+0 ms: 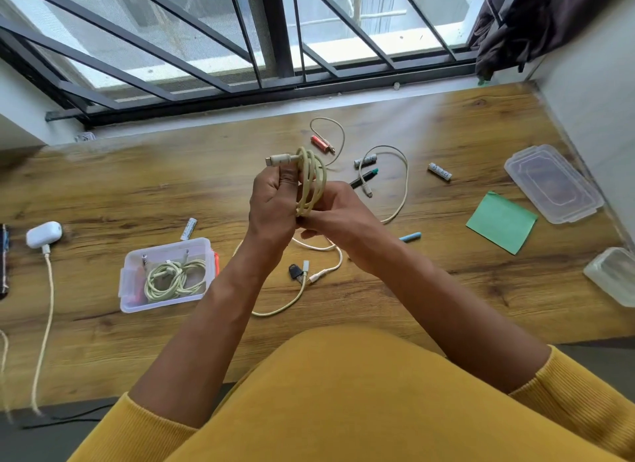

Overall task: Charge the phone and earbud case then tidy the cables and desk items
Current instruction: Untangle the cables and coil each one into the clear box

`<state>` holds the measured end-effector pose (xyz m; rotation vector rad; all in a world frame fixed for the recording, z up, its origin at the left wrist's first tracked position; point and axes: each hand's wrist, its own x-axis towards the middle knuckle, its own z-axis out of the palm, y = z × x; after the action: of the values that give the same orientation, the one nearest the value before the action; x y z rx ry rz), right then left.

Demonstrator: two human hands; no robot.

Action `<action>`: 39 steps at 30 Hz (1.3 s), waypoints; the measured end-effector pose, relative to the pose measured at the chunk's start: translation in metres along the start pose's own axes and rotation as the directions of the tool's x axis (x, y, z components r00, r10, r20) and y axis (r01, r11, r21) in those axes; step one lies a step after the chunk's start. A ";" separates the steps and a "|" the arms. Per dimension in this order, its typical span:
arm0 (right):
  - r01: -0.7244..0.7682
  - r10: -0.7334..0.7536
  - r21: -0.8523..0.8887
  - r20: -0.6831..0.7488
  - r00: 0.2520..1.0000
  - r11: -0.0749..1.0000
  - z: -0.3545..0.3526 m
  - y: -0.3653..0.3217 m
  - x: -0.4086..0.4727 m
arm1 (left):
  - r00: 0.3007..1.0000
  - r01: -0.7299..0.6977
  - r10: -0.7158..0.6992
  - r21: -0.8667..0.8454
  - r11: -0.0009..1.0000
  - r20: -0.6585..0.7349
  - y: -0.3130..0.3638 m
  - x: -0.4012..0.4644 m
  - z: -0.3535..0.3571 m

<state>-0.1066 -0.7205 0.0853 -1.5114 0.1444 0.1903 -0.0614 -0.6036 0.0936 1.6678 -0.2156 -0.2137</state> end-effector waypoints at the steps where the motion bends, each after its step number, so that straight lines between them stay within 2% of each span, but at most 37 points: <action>1: -0.006 0.006 0.004 0.007 1.000 1.000 0.000 -0.001 0.000 | 1.000 -0.001 0.001 -0.016 1.000 0.004 0.001 -0.001 -0.001; 6: -0.076 0.073 0.128 0.022 0.997 0.989 -0.004 0.000 0.000 | 0.996 0.059 -0.048 -0.144 0.988 0.075 -0.002 0.004 -0.009; 9: -0.065 0.072 0.159 -0.040 0.997 0.985 -0.011 -0.001 -0.001 | 0.995 0.063 -0.044 -0.235 0.970 0.085 -0.005 0.006 -0.017; 13: 0.007 0.016 0.194 -0.116 0.993 0.981 -0.023 -0.002 0.001 | 0.988 0.116 -0.076 -0.314 0.942 0.136 -0.011 0.004 -0.022; 17: 0.110 -0.086 0.221 -0.115 0.990 0.969 -0.028 -0.005 0.000 | 0.984 0.150 -0.100 -0.373 0.916 0.150 -0.013 0.005 -0.022; 22: 0.229 -0.217 0.230 -0.076 0.973 0.946 -0.021 -0.008 -0.001 | 0.988 0.134 -0.093 -0.393 0.910 0.122 -0.002 0.005 -0.020; 27: 0.261 -0.237 0.121 -0.181 0.955 0.958 -0.008 -0.010 0.001 | 0.993 0.120 -0.111 -0.317 0.941 0.046 -0.005 0.005 -0.014; 30: 0.273 -0.253 0.092 -0.183 0.950 0.958 -0.004 -0.011 0.003 | 0.996 0.084 -0.090 -0.255 0.963 -0.010 -0.003 0.003 -0.010; 36: 0.332 -0.321 0.005 -0.244 0.915 0.943 0.002 -0.010 0.005 | 0.996 0.083 -0.090 -0.228 0.970 -0.019 -0.003 0.004 -0.009; 39: 0.344 -0.339 -0.018 -0.222 0.914 0.939 0.000 -0.009 0.007 | 0.995 0.091 -0.097 -0.169 0.981 -0.025 -0.006 0.004 -0.008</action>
<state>-0.0980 -0.7210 0.0922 -1.5079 0.0575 -0.2625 -0.0550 -0.5967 0.0883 1.5137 -0.0913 -0.2681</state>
